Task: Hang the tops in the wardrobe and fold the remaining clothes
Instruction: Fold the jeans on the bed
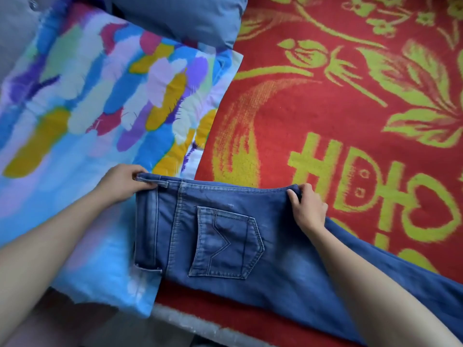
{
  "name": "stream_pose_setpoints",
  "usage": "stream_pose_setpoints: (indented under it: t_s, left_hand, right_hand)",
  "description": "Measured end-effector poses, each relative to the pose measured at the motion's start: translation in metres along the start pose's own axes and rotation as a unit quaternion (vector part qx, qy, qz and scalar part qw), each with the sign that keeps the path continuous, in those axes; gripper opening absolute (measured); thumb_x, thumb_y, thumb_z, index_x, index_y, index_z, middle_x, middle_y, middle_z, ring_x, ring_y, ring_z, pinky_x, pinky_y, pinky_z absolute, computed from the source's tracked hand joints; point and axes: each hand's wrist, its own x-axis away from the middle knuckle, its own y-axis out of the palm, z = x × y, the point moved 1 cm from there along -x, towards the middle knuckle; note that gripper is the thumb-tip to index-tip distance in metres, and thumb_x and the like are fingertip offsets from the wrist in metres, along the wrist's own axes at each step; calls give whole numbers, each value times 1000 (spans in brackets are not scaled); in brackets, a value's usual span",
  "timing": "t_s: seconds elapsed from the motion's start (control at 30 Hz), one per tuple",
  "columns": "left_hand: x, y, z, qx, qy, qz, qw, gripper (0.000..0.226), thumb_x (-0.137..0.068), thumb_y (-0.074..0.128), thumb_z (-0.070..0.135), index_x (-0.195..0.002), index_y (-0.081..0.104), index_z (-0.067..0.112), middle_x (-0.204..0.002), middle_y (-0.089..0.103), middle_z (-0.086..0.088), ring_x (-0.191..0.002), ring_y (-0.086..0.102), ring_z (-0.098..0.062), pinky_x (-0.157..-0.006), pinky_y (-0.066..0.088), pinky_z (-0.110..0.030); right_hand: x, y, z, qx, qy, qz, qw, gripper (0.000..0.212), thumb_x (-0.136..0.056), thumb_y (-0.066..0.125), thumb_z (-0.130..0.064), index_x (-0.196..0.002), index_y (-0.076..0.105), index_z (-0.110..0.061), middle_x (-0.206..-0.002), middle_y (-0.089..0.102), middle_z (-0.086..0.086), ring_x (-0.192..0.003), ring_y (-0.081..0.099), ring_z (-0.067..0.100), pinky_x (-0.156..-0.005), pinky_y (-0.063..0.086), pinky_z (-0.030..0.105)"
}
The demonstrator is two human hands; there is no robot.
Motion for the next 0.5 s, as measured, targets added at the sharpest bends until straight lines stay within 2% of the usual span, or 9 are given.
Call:
stream_pose_setpoints:
  t_s: [0.07, 0.1, 0.17, 0.2, 0.27, 0.33, 0.37, 0.43, 0.5]
  left_hand:
    - [-4, 7, 5, -38, -15, 39, 998, 17, -77, 75, 19, -90, 69, 11, -90, 66, -14, -91, 60, -31, -76, 43, -36]
    - [-4, 12, 8, -59, -35, 73, 995, 25, -80, 71, 16, -104, 66, 9, -104, 63, -18, -101, 57, -34, -83, 44, -39]
    - [6, 23, 18, -110, -24, 155, 981, 46, -79, 68, 10, -123, 57, 7, -123, 51, -25, -114, 47, -41, -92, 41, -49]
    - [13, 31, 27, -159, 38, 176, 971, 55, -73, 71, 8, -126, 56, 5, -127, 48, -29, -116, 45, -45, -92, 40, -53]
    - [34, 58, 40, -285, 219, 186, 914, 71, -56, 81, 12, -123, 60, 4, -129, 48, -32, -117, 48, -50, -90, 42, -59]
    - [56, 89, 48, -370, 294, 108, 875, 81, -55, 83, 28, -131, 56, 14, -142, 38, -27, -128, 40, -46, -97, 38, -58]
    - [61, 100, 44, -402, 280, 47, 870, 84, -66, 76, 38, -142, 42, 20, -152, 16, -23, -138, 21, -43, -105, 30, -56]
    - [56, 115, 26, -454, 196, -46, 868, 81, -88, 49, 49, -150, 0, 31, -145, -32, -10, -140, -19, -35, -114, 8, -52]
    - [53, 117, 19, -489, 133, -65, 860, 77, -93, 38, 51, -147, -14, 32, -145, -37, -9, -141, -21, -34, -114, 3, -51]
  right_hand:
    - [6, 7, -7, 73, 27, 31, 997, 44, -96, 45, -39, -129, 46, -11, -125, 49, 16, -122, 39, 33, -99, 30, 47]
    - [14, 10, -13, 75, 20, 62, 995, 47, -96, 47, -37, -133, 45, -9, -132, 46, 20, -127, 36, 36, -101, 31, 49]
    - [33, 18, -25, 84, -109, 164, 977, 45, -89, 53, -32, -125, 55, -5, -129, 50, 27, -124, 43, 42, -96, 39, 53]
    - [45, 22, -27, 112, -182, 192, 958, 44, -85, 53, -32, -119, 60, -6, -124, 55, 27, -121, 47, 41, -92, 43, 53]
    - [69, 40, -21, 190, -272, 123, 935, 46, -80, 52, -35, -118, 63, -13, -126, 57, 24, -121, 48, 38, -91, 46, 52]
    - [79, 55, -12, 249, -240, -50, 937, 58, -85, 54, -44, -137, 49, -18, -145, 36, 24, -135, 33, 37, -103, 35, 53]
    - [79, 64, -7, 254, -210, -125, 936, 66, -90, 47, -50, -146, 30, -22, -154, 16, 21, -143, 16, 34, -110, 23, 52]
    - [67, 73, -2, 242, -175, -190, 935, 68, -94, 32, -56, -150, 6, -28, -157, -6, 15, -145, -4, 28, -114, 9, 49]
    - [59, 69, -4, 239, -200, -192, 930, 66, -95, 32, -54, -150, 10, -27, -157, -1, 15, -145, 1, 28, -113, 11, 46]
